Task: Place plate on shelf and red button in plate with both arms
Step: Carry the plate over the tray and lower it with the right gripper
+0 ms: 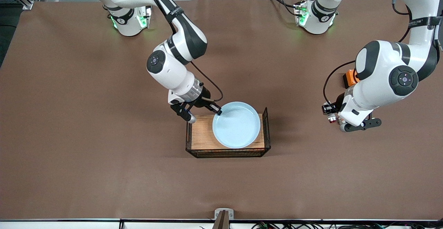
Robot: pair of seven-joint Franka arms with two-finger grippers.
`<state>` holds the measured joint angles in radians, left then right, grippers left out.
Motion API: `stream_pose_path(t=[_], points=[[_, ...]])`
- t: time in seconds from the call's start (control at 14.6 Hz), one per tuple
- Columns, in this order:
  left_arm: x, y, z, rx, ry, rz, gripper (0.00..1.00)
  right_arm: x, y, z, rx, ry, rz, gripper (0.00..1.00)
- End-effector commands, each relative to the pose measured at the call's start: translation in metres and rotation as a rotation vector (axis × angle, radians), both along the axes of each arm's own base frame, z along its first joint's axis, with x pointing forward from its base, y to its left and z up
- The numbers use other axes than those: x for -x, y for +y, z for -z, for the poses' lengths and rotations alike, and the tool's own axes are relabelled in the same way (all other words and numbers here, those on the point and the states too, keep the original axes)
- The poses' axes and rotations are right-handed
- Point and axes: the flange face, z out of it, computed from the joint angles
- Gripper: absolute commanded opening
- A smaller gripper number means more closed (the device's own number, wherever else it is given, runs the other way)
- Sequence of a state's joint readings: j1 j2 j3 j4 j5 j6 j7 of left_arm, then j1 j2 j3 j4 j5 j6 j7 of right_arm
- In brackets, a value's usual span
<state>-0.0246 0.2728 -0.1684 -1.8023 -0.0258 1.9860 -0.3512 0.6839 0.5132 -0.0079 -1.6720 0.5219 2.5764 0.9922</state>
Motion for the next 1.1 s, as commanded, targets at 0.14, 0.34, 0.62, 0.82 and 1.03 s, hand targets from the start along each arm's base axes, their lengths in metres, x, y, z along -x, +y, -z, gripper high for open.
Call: stream_pose_path(t=[0.14,0.34,0.62,0.82,1.03], points=[[-0.002,-0.002,0.003,0.012,0.008,-0.014,0.29,0.011,0.010,0.005,0.006,-0.026,0.019,0.00],[-0.002,-0.002,0.003,0.012,0.008,-0.014,0.29,0.003,0.001,0.005,0.003,-0.050,0.031,0.00],[-0.002,-0.002,0.003,0.012,0.008,-0.014,0.29,-0.006,-0.009,0.005,0.009,-0.066,0.022,0.00],[-0.002,-0.003,0.003,0.012,0.008,-0.014,0.29,-0.001,-0.001,0.019,0.019,-0.055,0.013,0.00],[-0.002,-0.003,0.003,0.012,0.008,-0.012,0.29,-0.003,-0.002,0.030,0.018,-0.066,0.034,0.00]])
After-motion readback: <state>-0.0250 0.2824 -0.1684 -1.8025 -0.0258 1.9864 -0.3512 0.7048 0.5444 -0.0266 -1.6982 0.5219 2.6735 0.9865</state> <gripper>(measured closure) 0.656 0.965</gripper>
